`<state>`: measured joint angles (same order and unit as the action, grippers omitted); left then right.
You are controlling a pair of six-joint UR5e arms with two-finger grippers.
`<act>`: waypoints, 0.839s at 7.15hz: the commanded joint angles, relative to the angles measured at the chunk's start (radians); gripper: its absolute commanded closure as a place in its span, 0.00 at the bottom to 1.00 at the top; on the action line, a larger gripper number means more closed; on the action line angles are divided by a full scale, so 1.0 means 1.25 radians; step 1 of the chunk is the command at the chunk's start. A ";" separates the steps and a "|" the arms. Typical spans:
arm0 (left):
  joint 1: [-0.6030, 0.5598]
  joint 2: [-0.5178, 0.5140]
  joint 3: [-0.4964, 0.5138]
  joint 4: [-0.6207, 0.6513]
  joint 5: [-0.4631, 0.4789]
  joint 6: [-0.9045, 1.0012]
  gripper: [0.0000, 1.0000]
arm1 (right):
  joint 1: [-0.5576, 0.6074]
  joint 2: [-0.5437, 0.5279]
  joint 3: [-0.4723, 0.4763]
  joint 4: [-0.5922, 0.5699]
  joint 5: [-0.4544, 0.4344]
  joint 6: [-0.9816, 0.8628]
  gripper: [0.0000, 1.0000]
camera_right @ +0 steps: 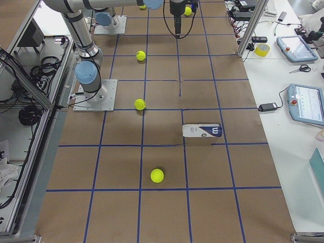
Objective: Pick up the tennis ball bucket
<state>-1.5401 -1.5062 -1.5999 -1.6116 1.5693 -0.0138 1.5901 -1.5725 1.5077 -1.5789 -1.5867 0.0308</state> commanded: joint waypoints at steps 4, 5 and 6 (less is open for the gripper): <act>0.000 0.000 -0.001 -0.002 0.001 0.000 0.00 | -0.003 -0.002 0.005 0.005 -0.006 -0.009 0.00; 0.000 0.000 -0.001 0.000 0.001 0.000 0.00 | -0.003 -0.002 0.005 0.006 -0.006 -0.009 0.00; 0.000 0.000 -0.001 0.000 0.001 0.000 0.00 | -0.003 -0.004 0.005 0.004 -0.004 -0.009 0.00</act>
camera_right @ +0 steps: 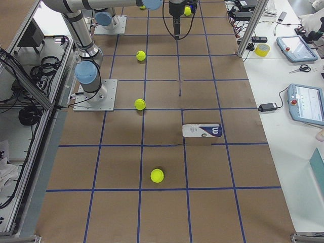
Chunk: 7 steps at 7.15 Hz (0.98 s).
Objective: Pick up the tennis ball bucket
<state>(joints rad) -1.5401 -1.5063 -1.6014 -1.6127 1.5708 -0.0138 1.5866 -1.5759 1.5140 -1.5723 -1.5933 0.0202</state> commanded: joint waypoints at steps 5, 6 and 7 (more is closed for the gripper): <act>0.000 -0.001 0.000 0.003 -0.001 0.000 0.00 | -0.020 0.014 -0.013 -0.019 0.003 0.006 0.00; 0.000 -0.001 0.000 0.003 -0.001 0.000 0.00 | -0.025 0.021 0.002 -0.055 0.001 0.002 0.00; 0.000 0.000 0.000 0.003 -0.001 0.000 0.00 | -0.032 0.033 0.005 -0.061 0.001 0.010 0.00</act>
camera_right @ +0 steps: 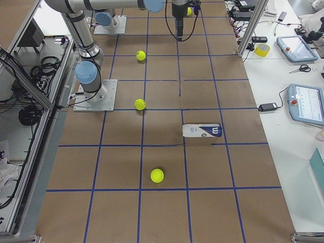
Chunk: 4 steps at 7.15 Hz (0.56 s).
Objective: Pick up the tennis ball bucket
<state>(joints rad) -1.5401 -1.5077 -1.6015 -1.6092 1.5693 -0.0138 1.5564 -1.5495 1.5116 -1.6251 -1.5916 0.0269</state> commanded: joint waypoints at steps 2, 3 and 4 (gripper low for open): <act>0.000 -0.001 0.001 0.001 0.000 0.000 0.00 | -0.134 0.074 0.007 -0.040 0.004 -0.026 0.00; 0.000 -0.009 0.000 0.004 -0.001 0.000 0.00 | -0.178 0.105 0.006 -0.050 0.004 -0.056 0.00; 0.000 -0.008 0.001 0.004 0.000 -0.004 0.00 | -0.219 0.143 0.007 -0.075 -0.004 -0.075 0.00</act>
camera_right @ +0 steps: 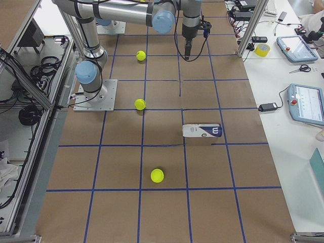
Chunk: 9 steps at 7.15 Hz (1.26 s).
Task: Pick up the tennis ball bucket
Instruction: 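Lower the right gripper onto the lying Wilson tennis ball can and grasp it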
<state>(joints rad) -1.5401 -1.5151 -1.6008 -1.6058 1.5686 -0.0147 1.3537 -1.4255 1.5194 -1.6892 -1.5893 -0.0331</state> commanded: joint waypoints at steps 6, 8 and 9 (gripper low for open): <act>0.000 -0.003 0.001 0.001 -0.001 0.001 0.00 | -0.245 0.241 -0.001 -0.272 -0.032 -0.345 0.00; 0.000 -0.005 0.001 0.002 -0.001 0.001 0.00 | -0.275 0.303 -0.001 -0.339 -0.029 -0.394 0.00; 0.000 0.000 0.000 0.000 0.001 0.001 0.00 | -0.278 0.336 -0.012 -0.381 -0.031 -0.419 0.00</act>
<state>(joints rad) -1.5401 -1.5196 -1.6004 -1.6042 1.5680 -0.0138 1.0180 -1.0565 1.5151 -2.0998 -1.6270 -0.5161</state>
